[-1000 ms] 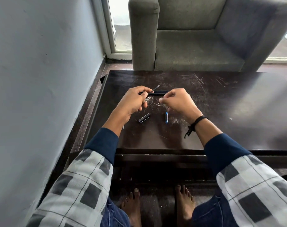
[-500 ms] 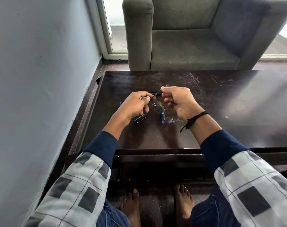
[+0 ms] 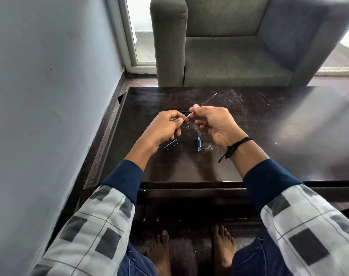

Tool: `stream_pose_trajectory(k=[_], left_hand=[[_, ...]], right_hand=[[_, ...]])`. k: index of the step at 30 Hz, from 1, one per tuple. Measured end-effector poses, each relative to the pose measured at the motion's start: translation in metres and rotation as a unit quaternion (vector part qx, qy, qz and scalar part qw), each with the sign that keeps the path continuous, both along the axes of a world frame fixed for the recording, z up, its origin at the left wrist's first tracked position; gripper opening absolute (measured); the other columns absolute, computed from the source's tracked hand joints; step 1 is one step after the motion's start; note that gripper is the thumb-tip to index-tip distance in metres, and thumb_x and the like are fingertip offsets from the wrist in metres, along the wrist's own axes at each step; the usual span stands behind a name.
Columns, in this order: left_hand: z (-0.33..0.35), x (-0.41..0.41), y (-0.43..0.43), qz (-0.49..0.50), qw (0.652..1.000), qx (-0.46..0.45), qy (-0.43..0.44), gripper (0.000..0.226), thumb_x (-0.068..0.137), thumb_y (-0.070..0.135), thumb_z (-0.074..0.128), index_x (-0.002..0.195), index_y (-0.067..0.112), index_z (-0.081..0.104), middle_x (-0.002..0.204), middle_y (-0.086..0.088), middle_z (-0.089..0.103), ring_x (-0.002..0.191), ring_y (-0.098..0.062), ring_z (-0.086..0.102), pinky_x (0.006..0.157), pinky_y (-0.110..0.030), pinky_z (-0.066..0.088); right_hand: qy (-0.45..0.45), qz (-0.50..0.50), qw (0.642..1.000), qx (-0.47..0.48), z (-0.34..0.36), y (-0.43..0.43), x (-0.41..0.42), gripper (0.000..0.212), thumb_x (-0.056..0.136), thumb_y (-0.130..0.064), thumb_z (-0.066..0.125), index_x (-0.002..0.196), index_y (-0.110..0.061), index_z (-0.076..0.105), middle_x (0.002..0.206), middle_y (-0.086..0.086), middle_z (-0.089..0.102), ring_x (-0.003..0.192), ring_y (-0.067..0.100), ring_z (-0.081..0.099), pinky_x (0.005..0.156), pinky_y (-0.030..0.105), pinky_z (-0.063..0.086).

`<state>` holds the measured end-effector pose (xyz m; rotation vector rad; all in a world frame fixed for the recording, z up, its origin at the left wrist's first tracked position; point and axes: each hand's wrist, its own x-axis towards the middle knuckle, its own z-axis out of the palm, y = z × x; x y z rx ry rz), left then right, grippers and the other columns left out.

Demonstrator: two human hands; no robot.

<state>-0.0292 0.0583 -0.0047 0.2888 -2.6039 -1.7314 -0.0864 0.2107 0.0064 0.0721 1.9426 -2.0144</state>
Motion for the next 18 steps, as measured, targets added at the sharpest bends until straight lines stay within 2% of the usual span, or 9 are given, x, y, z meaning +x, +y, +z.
stream_pose_trajectory(k=[4, 6, 9, 11, 14, 16, 18], left_hand=[[0.001, 0.001, -0.002, 0.006, 1.0, 0.007, 0.0, 0.021, 0.103, 0.018, 0.05, 0.104, 0.02, 0.071, 0.064, -0.002, 0.061, 0.047, -0.007, 0.043, 0.042, -0.014, 0.034], [0.003, 0.001, -0.003, 0.009, 1.0, 0.006, 0.0, 0.019, 0.102, 0.019, 0.052, 0.103, 0.02, 0.071, 0.064, 0.0, 0.062, 0.048, -0.006, 0.044, 0.043, -0.013, 0.035], [0.004, 0.002, -0.005, 0.014, 1.0, 0.01, 0.002, 0.017, 0.101, 0.02, 0.055, 0.104, 0.018, 0.071, 0.066, -0.001, 0.062, 0.049, -0.006, 0.045, 0.043, -0.012, 0.035], [0.005, 0.002, -0.005, 0.016, 1.0, 0.015, 0.0, 0.015, 0.099, 0.019, 0.058, 0.104, 0.014, 0.072, 0.068, -0.002, 0.062, 0.049, -0.006, 0.044, 0.042, -0.01, 0.035], [0.004, 0.001, -0.005, 0.015, 1.0, 0.009, -0.004, 0.013, 0.097, 0.021, 0.063, 0.101, 0.014, 0.074, 0.067, 0.0, 0.063, 0.048, -0.004, 0.045, 0.042, -0.01, 0.035], [0.003, 0.002, -0.005, 0.015, 1.0, 0.007, -0.005, 0.012, 0.096, 0.022, 0.065, 0.099, 0.015, 0.075, 0.068, -0.001, 0.064, 0.045, 0.0, 0.046, 0.042, -0.009, 0.035], [0.004, 0.002, -0.006, 0.016, 1.0, 0.008, -0.004, 0.012, 0.096, 0.02, 0.066, 0.099, 0.014, 0.076, 0.07, -0.002, 0.065, 0.042, 0.003, 0.048, 0.042, -0.009, 0.035]], right_hand=[[-0.01, -0.058, 0.997, -0.055, 0.013, 0.017, -0.01, 0.017, 0.101, -0.022, 0.059, 0.09, -0.012, 0.068, 0.086, 0.005, 0.077, 0.06, 0.01, 0.065, 0.049, 0.018, 0.045], [0.015, -0.094, 0.995, -0.035, 0.021, 0.034, -0.019, 0.017, 0.099, -0.022, 0.062, 0.093, -0.008, 0.069, 0.083, 0.008, 0.078, 0.057, 0.01, 0.065, 0.044, 0.017, 0.043], [0.117, -0.11, 0.98, 0.119, 0.025, 0.061, -0.029, 0.022, 0.091, -0.025, 0.073, 0.095, -0.003, 0.074, 0.073, 0.009, 0.074, 0.046, 0.007, 0.055, 0.04, 0.017, 0.038], [0.158, -0.094, 0.948, 0.26, 0.023, 0.075, -0.034, 0.022, 0.084, -0.032, 0.079, 0.083, -0.011, 0.077, 0.064, 0.003, 0.072, 0.048, 0.01, 0.057, 0.05, 0.023, 0.046], [0.115, -0.054, 0.881, 0.455, 0.019, 0.089, -0.04, 0.027, 0.073, -0.042, 0.086, 0.077, -0.017, 0.077, 0.069, 0.004, 0.072, 0.072, 0.023, 0.069, 0.076, 0.036, 0.056], [0.071, -0.031, 0.834, 0.546, 0.018, 0.092, -0.041, 0.038, 0.07, -0.042, 0.088, 0.085, -0.012, 0.073, 0.08, 0.007, 0.069, 0.091, 0.032, 0.069, 0.079, 0.036, 0.052], [0.049, -0.02, 0.806, 0.59, 0.018, 0.091, -0.038, 0.039, 0.073, -0.038, 0.088, 0.086, -0.01, 0.065, 0.084, 0.009, 0.062, 0.101, 0.035, 0.066, 0.077, 0.035, 0.046]])
